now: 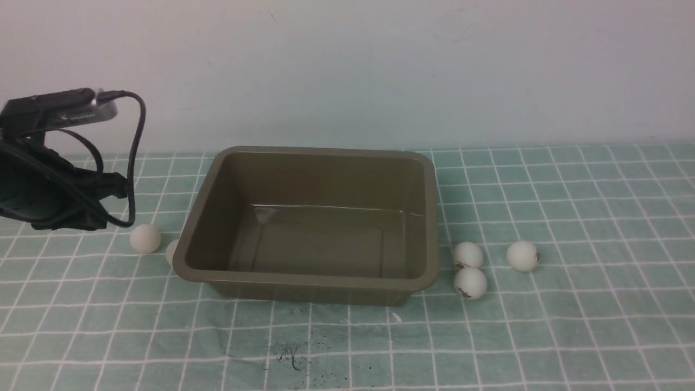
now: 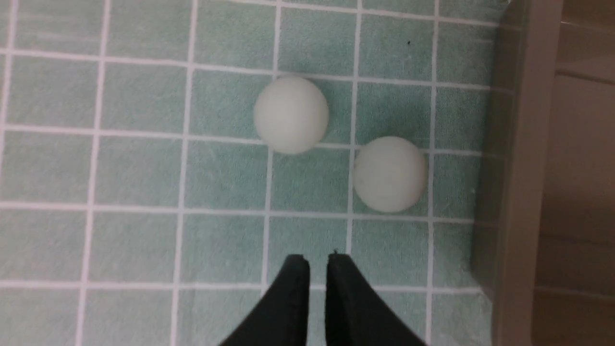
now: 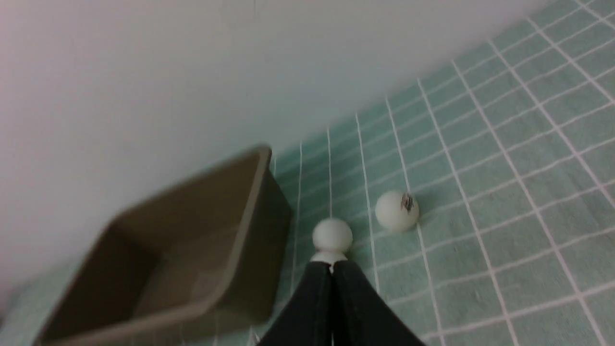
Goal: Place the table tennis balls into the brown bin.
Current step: 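Reach for and grasp a ping pong ball on the table beside the basket, then drop the ball into the bin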
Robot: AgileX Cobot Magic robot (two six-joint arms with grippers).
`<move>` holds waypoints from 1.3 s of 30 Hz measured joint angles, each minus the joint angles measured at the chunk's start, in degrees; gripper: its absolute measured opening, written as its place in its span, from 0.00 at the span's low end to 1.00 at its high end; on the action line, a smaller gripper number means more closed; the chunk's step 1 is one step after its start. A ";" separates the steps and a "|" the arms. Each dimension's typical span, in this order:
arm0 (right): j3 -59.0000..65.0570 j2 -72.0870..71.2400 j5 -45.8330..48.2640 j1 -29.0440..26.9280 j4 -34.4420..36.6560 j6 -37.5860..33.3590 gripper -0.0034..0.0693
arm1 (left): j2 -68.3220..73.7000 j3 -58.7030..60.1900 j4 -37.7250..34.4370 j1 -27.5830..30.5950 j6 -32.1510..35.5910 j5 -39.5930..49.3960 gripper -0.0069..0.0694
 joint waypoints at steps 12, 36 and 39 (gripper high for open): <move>-16.32 23.74 11.77 0.00 -0.85 -13.82 0.04 | 19.24 -9.03 -0.67 0.00 2.25 -5.27 0.71; -43.52 75.30 8.80 7.09 -10.33 -16.94 0.65 | 11.15 -21.00 -9.81 -10.28 11.93 16.83 0.54; -47.42 82.72 7.54 8.68 -13.06 -15.03 0.74 | 12.73 -21.00 -9.81 -14.35 12.18 17.22 0.55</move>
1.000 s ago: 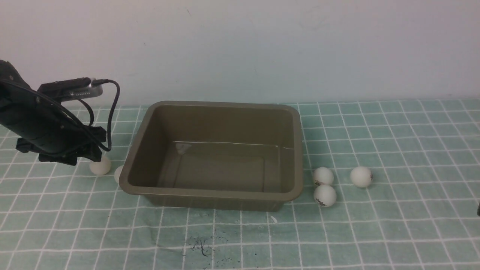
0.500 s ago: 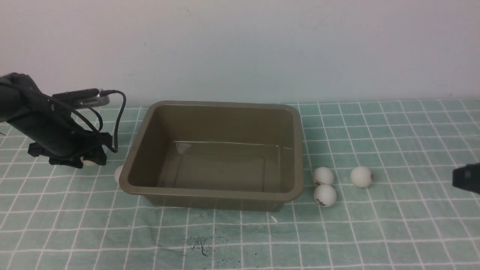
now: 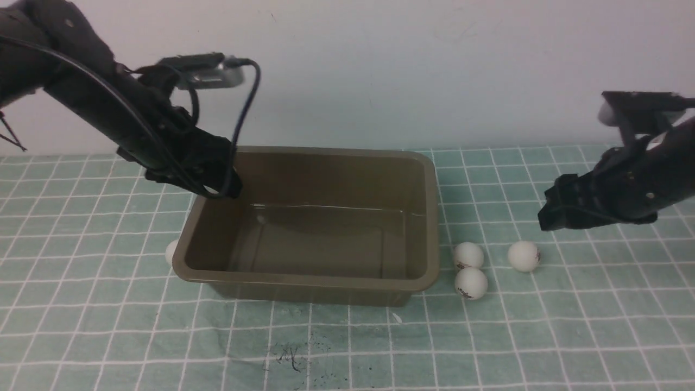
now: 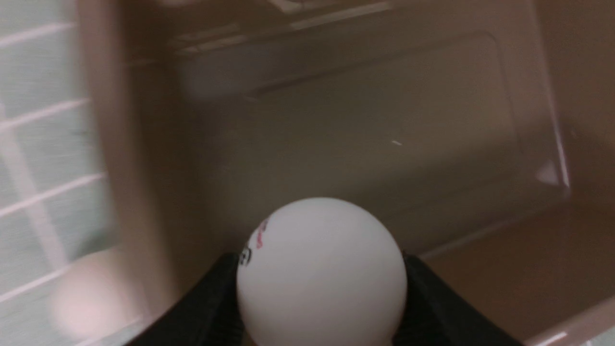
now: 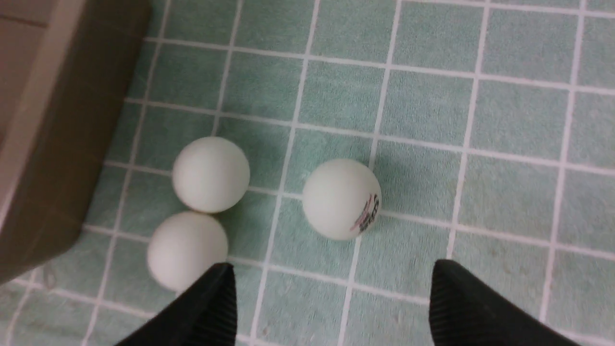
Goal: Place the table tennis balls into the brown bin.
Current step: 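Drop the ball into the bin, then reach for and grasp a ping pong ball on the table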
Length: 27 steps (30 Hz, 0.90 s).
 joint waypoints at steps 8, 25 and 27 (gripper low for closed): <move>-7.17 14.69 -0.41 0.66 -2.94 4.28 0.81 | 1.79 -2.76 0.79 -3.43 -5.37 -0.98 0.77; -12.75 10.98 6.56 0.63 3.48 1.69 0.55 | -3.12 3.89 11.98 13.41 -8.97 7.04 0.08; -15.16 8.44 6.79 3.14 6.98 0.64 0.55 | -2.96 6.63 11.23 13.48 -8.64 4.47 0.08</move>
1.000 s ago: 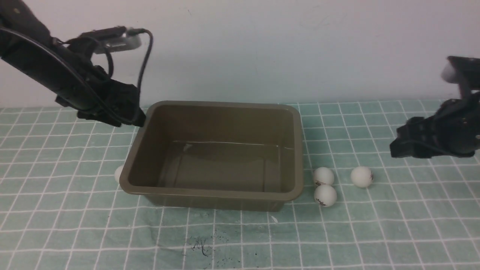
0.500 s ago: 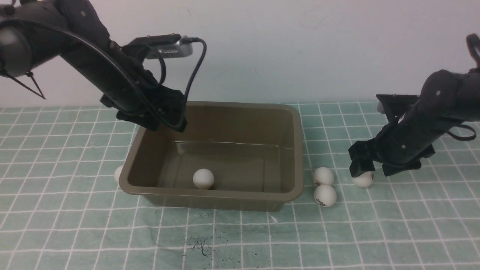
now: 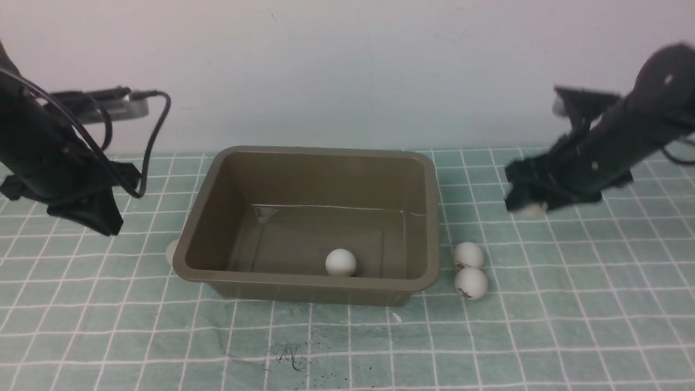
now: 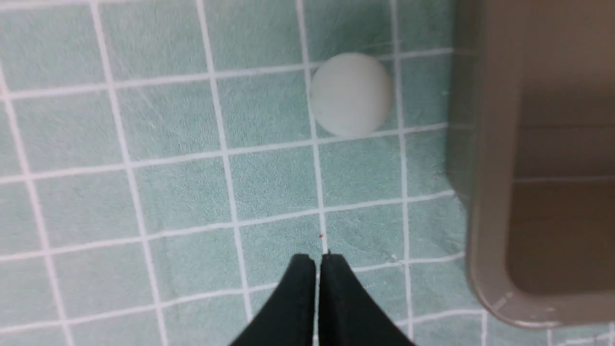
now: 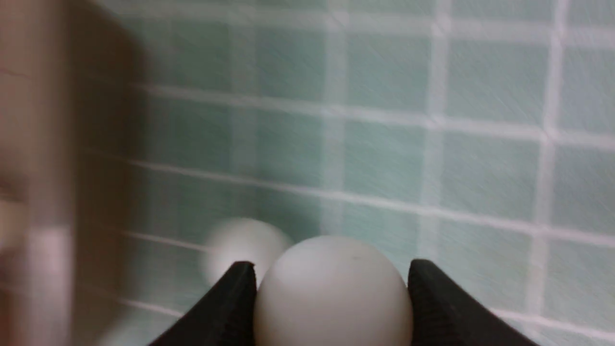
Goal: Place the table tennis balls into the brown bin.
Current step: 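Reach for and grasp a ping pong ball on the table, then release the ping pong ball into the bin and lift the gripper away, then reach for and grasp a ping pong ball on the table beside the basket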
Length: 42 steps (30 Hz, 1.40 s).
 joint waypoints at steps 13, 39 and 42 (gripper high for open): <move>-8.33 2.45 -8.57 15.07 -0.28 -4.12 0.77 | 7.13 2.33 -5.67 -1.89 6.74 -10.15 0.53; 11.22 -7.81 0.15 -3.16 -1.12 0.15 0.57 | 3.17 -12.14 -8.99 -7.87 5.31 -3.76 0.54; 11.80 -4.33 -4.17 -0.46 0.29 -0.71 0.65 | 4.14 -12.19 -9.75 -11.78 7.32 -3.67 0.54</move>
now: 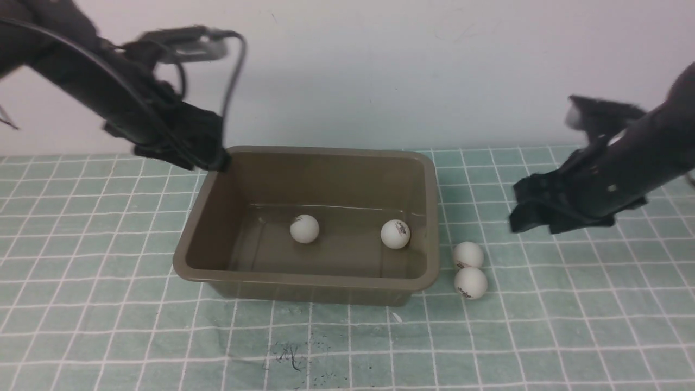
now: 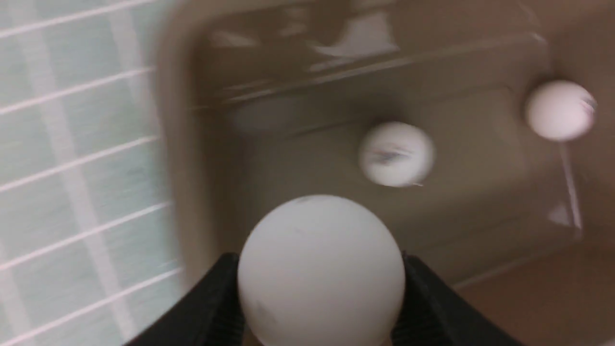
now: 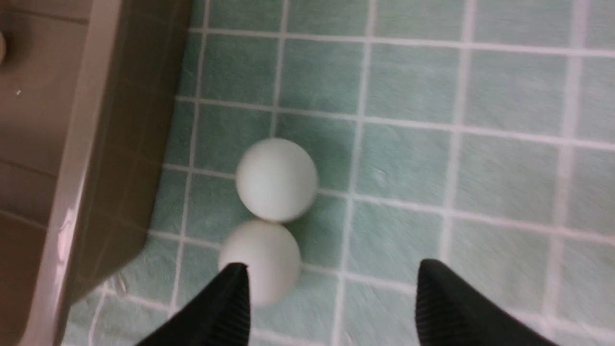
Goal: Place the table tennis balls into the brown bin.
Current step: 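Reach for and grasp a ping pong ball on the table beside the basket, then drop the ball into the bin, then reach for and grasp a ping pong ball on the table, then release the ping pong ball into the bin and lift the gripper away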
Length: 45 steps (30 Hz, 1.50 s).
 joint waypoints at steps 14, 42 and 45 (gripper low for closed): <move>-8.38 17.57 -4.59 4.66 0.72 -0.33 0.63 | 2.28 -12.47 11.89 -6.08 -13.31 9.06 0.57; -31.09 8.76 13.34 11.78 -8.11 0.04 0.87 | -35.95 32.24 6.08 2.81 -10.53 2.18 0.08; -30.57 7.22 20.49 8.31 -14.93 3.47 0.84 | -35.95 33.37 5.96 2.81 -10.41 1.63 0.08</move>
